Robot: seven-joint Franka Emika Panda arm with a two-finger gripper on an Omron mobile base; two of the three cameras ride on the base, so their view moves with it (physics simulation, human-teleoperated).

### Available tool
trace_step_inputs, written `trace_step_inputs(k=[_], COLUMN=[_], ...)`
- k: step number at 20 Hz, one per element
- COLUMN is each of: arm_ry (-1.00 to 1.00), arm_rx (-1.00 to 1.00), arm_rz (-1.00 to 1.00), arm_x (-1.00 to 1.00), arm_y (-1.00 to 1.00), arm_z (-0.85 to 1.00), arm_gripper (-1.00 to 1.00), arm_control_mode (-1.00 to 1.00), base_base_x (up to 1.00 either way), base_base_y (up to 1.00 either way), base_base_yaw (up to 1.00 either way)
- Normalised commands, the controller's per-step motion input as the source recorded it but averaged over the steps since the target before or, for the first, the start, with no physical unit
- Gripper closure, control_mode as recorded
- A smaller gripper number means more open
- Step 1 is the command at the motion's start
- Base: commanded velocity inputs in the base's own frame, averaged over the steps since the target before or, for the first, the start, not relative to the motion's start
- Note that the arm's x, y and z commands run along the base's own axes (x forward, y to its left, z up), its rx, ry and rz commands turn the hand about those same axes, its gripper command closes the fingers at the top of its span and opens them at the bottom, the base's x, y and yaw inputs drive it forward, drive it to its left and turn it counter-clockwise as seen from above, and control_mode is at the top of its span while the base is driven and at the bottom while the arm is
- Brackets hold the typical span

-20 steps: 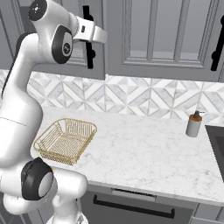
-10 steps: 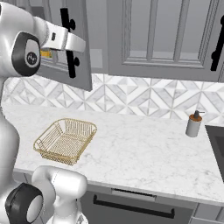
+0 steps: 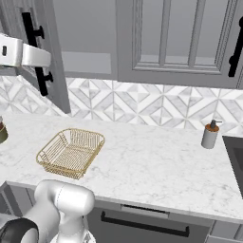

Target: Open the cabinet, pick up the bread from the cabinet and place it in the basket. Then move the basket to the dining counter.

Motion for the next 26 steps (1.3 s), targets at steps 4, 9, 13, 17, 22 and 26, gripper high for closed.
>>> trace_step_inputs(k=[4,9,13,17,22,26], arm_ry=[0.08,0.00,0.00,0.00,-0.02,-0.08], arm_rx=[-0.06,-0.06,-0.06,-0.05,-0.01,0.12], arm_rz=[0.00,-0.06,-0.08,-0.08,-0.07,0.03], arm_x=[-0.61,-0.52,-0.23,-0.02,-0.48,-0.98], arm_y=[0.72,0.81,0.62,0.33,-0.02,-0.44], arm_z=[0.00,0.00,0.00,0.00,0.00,0.00], arm_gripper=[1.00,-1.00,-1.00,-1.00,-1.00,-1.00], arm_control_mode=[-1.00,-1.00,-1.00,-1.00,-1.00,-1.00], base_base_x=[0.00,0.00,0.00,0.00,0.00,0.00], base_base_y=[0.00,0.00,0.00,0.00,0.00,0.00], base_base_yaw=[0.00,0.00,0.00,0.00,0.00,0.00])
